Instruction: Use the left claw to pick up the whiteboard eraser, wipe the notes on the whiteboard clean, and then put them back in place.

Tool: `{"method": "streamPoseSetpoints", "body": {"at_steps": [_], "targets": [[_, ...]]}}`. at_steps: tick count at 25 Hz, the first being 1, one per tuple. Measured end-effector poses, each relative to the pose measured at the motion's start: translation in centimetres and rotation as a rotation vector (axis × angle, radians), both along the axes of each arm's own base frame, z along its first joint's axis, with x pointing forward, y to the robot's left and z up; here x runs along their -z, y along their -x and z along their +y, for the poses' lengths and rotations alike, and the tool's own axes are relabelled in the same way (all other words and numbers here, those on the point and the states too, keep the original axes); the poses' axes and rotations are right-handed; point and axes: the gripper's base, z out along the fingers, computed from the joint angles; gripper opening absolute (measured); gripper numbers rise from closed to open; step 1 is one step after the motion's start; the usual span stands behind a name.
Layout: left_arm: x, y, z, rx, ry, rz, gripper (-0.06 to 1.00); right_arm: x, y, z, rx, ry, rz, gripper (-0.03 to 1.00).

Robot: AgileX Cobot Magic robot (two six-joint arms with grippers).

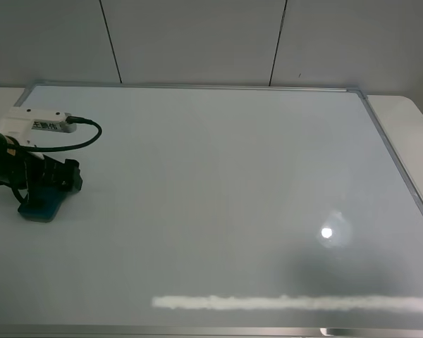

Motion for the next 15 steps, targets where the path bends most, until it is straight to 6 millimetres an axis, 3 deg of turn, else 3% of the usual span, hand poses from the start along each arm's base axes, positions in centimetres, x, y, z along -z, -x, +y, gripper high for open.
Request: {"method": "streamPoseSetpoints", "body": {"at_steps": [15], "targets": [[-0.23, 0.31, 0.15, -0.009, -0.012, 0.022, 0.99, 0.00, 0.00, 0.00, 0.000, 0.000, 0.000, 0.99]]}}
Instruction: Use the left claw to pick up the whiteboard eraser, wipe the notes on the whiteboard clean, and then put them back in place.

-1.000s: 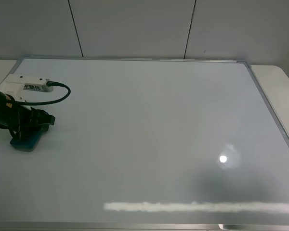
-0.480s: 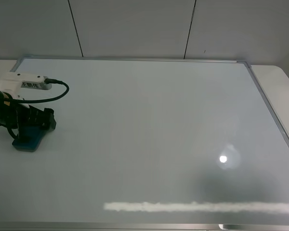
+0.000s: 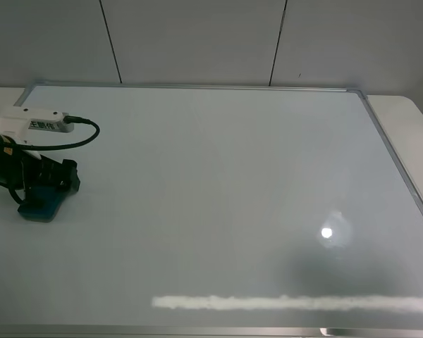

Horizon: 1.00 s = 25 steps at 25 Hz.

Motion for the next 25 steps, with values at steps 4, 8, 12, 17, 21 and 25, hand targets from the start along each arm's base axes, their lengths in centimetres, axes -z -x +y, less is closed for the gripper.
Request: {"method": "streamPoseSetpoints", "body": {"at_steps": [4, 8, 12, 17, 21, 25], "targets": [[-0.3, 0.2, 0.1, -0.003, -0.005, 0.001, 0.99, 0.0, 0.0, 0.0, 0.000, 0.000, 0.000, 0.99], [-2.3, 0.4, 0.1, -0.008, -0.002, -0.060, 0.99, 0.0, 0.0, 0.0, 0.000, 0.000, 0.000, 0.99], [-5.8, 1.4, 0.4, -0.018, 0.001, -0.171, 0.99, 0.0, 0.0, 0.0, 0.000, 0.000, 0.000, 0.99], [-11.2, 4.0, 0.8, -0.039, 0.009, -0.349, 0.99, 0.0, 0.0, 0.0, 0.000, 0.000, 0.000, 0.99], [-14.6, 6.8, 1.3, -0.058, 0.015, -0.478, 0.99, 0.0, 0.0, 0.0, 0.000, 0.000, 0.000, 0.99], [-17.0, 9.8, 1.8, -0.084, 0.025, -0.572, 0.99, 0.0, 0.0, 0.0, 0.000, 0.000, 0.000, 0.99]]}}
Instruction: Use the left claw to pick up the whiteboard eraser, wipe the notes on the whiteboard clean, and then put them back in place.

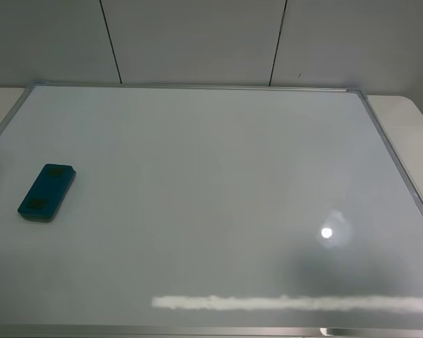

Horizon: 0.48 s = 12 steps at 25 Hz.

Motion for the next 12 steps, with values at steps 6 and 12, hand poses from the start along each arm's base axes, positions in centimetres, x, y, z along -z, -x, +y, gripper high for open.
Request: {"method": "streamPoseSetpoints", "body": {"at_steps": [6, 12], "targets": [[-1.8, 5.2, 0.6, -0.050, 0.087, -0.058, 0.99, 0.0, 0.0, 0.0, 0.000, 0.000, 0.000, 0.99], [-3.0, 10.7, 1.3, -0.064, 0.127, -0.207, 0.99, 0.0, 0.0, 0.0, 0.000, 0.000, 0.000, 0.99]]}}
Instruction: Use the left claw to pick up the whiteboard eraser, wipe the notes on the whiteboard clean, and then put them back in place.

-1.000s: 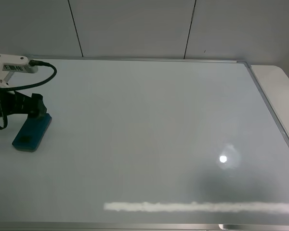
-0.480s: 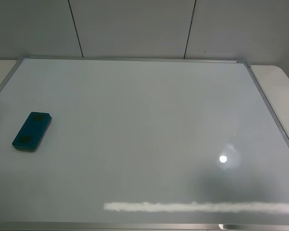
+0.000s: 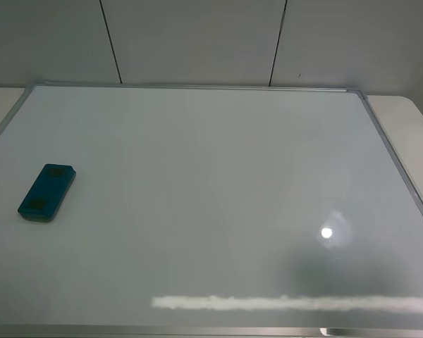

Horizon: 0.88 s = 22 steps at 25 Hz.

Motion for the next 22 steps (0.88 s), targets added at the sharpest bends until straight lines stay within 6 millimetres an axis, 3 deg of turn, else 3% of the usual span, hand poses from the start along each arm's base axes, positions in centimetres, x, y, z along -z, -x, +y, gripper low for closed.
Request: {"method": "streamPoseSetpoints", "body": {"at_steps": [5, 9, 22], "targets": [[0.5, 3.8, 0.3, 0.002, 0.031, -0.036, 0.99, 0.0, 0.0, 0.0, 0.000, 0.000, 0.000, 0.99], [2.0, 5.8, 0.1, 0.057, -0.016, 0.070, 0.99, 0.0, 0.0, 0.0, 0.000, 0.000, 0.000, 0.99], [3.6, 6.2, -0.3, 0.182, -0.162, 0.135, 0.99, 0.0, 0.0, 0.0, 0.000, 0.000, 0.000, 0.99]]}}
